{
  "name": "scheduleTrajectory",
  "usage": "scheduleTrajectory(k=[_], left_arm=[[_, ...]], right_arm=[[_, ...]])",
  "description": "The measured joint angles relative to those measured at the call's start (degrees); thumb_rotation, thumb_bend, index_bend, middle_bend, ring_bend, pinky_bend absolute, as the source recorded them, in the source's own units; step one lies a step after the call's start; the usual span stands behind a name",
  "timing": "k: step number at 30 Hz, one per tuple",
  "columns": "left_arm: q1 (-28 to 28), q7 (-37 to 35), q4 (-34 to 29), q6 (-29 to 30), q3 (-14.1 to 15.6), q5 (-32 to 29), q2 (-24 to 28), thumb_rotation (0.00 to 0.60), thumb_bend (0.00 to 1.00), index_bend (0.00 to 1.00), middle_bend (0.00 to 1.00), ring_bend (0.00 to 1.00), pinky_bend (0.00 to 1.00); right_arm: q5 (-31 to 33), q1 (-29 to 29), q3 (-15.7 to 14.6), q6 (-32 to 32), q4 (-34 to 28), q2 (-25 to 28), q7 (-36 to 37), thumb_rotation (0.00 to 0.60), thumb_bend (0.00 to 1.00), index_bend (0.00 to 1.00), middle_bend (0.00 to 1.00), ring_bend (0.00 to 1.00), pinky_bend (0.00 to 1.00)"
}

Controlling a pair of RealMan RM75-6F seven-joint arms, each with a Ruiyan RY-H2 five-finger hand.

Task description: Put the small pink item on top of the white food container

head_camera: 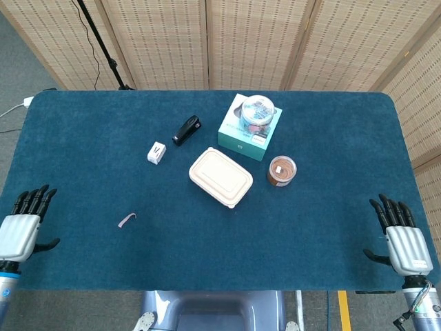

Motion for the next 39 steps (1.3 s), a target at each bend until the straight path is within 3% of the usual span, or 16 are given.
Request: scheduleTrajectory(k=[2,9,11,25,39], left_arm=[[-1.3,-0.9,0.4,-1.7,-0.4,-0.4,-1.0,0.6,0.0,0.02,0.0,0.0,0.0],[-5.3,-0.4,0.7,-8.7,-2.3,-5.3,-4.1,0.6,0.0,0.26,0.0,0.0,0.0],[-6.7,0.6,0.6,-10.4,-3.1,-7.2,-5.6,0.6,0.01,0.29,0.0,0.0,0.0],[-12.7,11.3,0.8,-14.2,-7.2,-23.9,-17.7,0.6,0.01,0.38,0.0,0.0,0.0],[-14.5,14.9,2.7,-12.5,-7.8,-29.5,-22.8,0.6,0.07,0.45,0.0,0.0,0.0]], right_arm=[[-0.1,0.0,0.0,0.0,-0.1,0.1,0.2,0.6,0.0,0.0,0.0,0.0,0.0],[-0.4,-0.1,-0.1,0.3,-0.4,0.4,0.9,0.6,0.0,0.0,0.0,0.0,0.0],[-0.4,-0.1,-0.1,0.2,-0.5,0.6,1.2,0.6,0.0,0.0,0.0,0.0,0.0],[-0.3,0.1,-0.2,-0.3,-0.8,1.3,2.5,0.6,0.0,0.0,0.0,0.0,0.0],[-0.5,0.0,-0.1,-0.2,-1.0,2.2,4.7,0.6,0.0,0.0,0.0,0.0,0.0]])
